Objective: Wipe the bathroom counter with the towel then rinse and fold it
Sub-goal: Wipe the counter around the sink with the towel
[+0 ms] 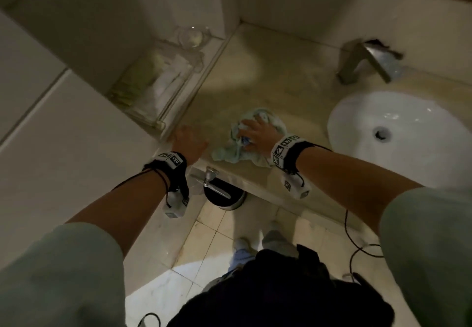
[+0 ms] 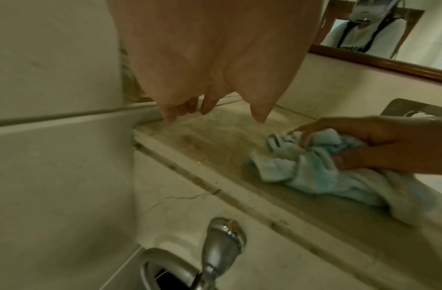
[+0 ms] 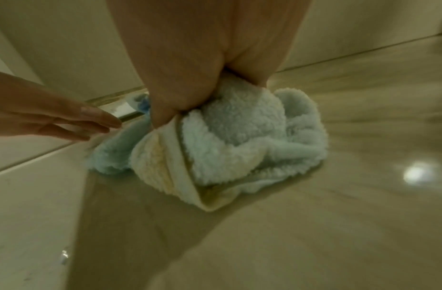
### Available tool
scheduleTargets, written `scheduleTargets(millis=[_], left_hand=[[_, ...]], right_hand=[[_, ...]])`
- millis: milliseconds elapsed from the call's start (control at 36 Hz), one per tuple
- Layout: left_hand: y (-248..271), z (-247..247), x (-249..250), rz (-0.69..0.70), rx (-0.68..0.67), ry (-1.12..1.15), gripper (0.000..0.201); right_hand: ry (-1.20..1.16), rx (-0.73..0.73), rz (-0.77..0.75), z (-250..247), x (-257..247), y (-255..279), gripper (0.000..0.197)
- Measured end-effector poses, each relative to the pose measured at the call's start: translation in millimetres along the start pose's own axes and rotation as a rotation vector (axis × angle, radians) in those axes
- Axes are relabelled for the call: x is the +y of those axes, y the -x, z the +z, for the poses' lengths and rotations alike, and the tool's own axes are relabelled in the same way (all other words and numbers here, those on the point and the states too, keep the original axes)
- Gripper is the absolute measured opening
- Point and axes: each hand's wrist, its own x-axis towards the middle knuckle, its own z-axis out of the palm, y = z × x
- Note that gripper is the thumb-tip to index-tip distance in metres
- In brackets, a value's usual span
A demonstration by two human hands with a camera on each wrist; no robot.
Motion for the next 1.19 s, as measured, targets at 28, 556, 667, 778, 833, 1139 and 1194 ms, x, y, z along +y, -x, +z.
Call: scheduleTargets(millis=[28, 556, 667, 778, 833, 1139, 1194], left_hand=[[-6, 3, 1, -0.044, 0.036, -0.052, 0.054], [-23, 27, 25, -0.084, -0.350, -0.358, 0.129], [-25, 29, 23, -0.064, -0.354, -0.363, 0.136], [-27, 27, 20, -0.058, -0.393, -0.361, 0.142], [-26, 25, 22, -0.059, -0.400, -0.370, 0.145], [-28, 30, 19, -0.038, -0.379, -0.319, 0.152], [-30, 30, 18, -0.031, -0.366, -0.313, 0.153]], right_hand=[[0.019, 0.027, -0.002, 3, 10, 11, 0.062], [-0.262, 0.117, 0.353, 55, 71, 112, 0.102], [-0.269, 0.085, 0.368, 53, 75, 102, 0.101], [-0.276, 0.042, 0.374, 52, 78, 95, 0.102], [-0.286, 0.035, 0.379, 49, 77, 91, 0.105], [-0.277, -0.026, 0.317, 1, 64, 4, 0.112], [-0.263, -0.026, 0.305, -8, 57, -17, 0.112]])
